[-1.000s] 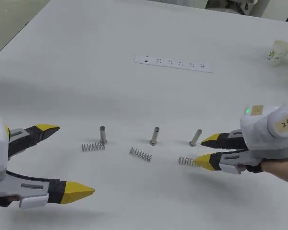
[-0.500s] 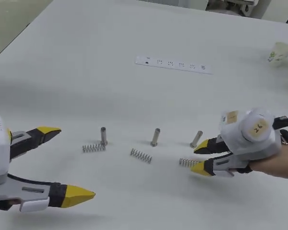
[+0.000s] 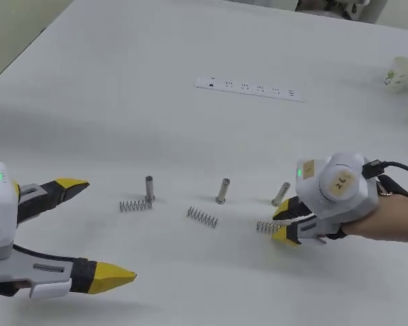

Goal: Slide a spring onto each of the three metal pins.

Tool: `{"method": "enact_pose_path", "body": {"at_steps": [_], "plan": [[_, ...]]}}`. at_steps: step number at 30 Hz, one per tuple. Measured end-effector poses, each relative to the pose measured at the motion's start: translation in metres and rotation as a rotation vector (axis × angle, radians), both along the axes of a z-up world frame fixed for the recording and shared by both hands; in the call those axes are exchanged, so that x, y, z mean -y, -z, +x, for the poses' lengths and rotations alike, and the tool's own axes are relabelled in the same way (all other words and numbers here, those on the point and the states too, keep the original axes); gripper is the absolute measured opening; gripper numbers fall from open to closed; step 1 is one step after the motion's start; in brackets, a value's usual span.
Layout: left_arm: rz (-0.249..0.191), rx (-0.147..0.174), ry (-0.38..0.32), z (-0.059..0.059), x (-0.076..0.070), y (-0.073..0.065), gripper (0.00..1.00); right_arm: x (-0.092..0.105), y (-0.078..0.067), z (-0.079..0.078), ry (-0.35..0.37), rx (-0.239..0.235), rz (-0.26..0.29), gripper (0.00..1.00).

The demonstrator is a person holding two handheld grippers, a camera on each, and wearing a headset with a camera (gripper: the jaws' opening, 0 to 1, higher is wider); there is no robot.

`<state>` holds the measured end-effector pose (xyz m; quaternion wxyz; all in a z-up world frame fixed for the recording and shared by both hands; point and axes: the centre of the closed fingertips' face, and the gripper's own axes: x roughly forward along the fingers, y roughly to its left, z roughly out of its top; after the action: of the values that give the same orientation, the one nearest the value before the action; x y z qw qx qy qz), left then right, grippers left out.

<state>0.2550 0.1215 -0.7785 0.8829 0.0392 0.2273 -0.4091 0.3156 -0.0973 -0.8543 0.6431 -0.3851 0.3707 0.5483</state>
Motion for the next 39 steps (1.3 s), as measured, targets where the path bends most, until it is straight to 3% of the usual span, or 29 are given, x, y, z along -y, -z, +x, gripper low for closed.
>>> {"method": "enact_pose_path", "body": {"at_steps": [7,15,21,32,39], "plan": [[0.005,0.001,0.001,-0.001,0.000,0.000,0.98,0.004,0.005,0.001,-0.004,-0.011,-0.030,0.12],[0.011,0.002,0.014,-0.002,0.003,0.000,0.98,0.003,0.003,0.000,-0.008,-0.004,-0.023,0.08],[0.007,0.016,0.032,-0.003,0.010,-0.006,0.98,0.001,-0.011,-0.006,-0.004,0.009,0.004,0.08],[-0.004,-0.008,0.087,-0.010,0.025,-0.003,0.94,-0.001,-0.033,-0.022,-0.026,0.033,0.045,0.08],[-0.024,-0.009,0.128,-0.012,0.037,-0.008,0.90,-0.011,-0.047,-0.032,-0.038,0.037,0.104,0.08]]}}
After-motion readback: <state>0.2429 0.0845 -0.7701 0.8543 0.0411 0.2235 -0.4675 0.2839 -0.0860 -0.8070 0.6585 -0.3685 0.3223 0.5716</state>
